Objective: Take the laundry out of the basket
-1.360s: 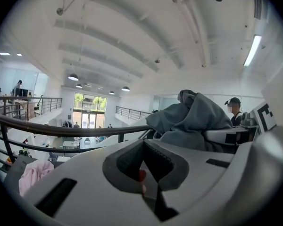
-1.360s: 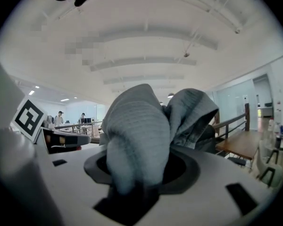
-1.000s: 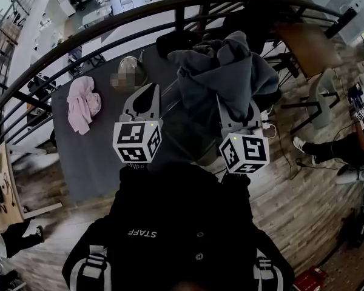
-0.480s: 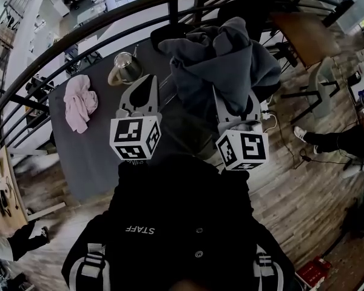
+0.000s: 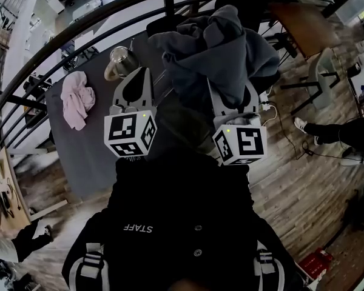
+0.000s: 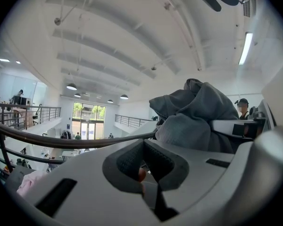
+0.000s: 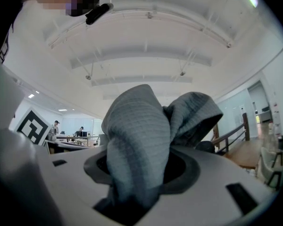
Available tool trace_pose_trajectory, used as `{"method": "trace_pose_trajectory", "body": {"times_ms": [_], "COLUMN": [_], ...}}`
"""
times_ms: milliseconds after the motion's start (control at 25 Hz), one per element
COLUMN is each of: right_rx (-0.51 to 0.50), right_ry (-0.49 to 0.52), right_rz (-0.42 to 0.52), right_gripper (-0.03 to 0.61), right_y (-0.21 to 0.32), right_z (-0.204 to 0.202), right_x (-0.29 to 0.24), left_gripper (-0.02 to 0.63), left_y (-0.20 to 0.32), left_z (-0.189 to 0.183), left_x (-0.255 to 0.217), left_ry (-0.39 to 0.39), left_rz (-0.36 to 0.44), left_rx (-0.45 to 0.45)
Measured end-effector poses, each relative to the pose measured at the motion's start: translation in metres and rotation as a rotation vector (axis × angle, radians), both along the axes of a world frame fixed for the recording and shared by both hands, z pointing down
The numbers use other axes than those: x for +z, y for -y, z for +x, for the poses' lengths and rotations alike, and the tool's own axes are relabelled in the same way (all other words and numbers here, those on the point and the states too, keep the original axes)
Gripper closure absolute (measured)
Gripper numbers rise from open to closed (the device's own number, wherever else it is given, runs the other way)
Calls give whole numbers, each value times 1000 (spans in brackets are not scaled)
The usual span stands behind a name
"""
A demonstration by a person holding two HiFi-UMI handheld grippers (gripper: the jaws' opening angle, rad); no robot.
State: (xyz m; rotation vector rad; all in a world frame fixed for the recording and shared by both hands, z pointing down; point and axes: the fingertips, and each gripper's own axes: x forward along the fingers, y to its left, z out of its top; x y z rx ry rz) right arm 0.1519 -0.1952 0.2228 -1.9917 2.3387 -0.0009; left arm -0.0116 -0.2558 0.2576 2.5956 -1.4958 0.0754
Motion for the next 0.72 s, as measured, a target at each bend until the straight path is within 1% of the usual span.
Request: {"method": "trace_pose_trajectory", "body": {"times_ms": [480,720], "right_rx": [13,12], "right_ry": [0,-21], "right_rz": [-2,-8], "right_gripper": [347,348], "right_y": [6,10], "right_z": [-6,-12], "right_x": [3,6], "left_gripper": [612,612], "left_y": [5,7], "left_z": [-6,-14], "left_x": [8,11], "left_ry": [7,0], "left_rz": [-18,-18], "left_rx": [8,-5]}}
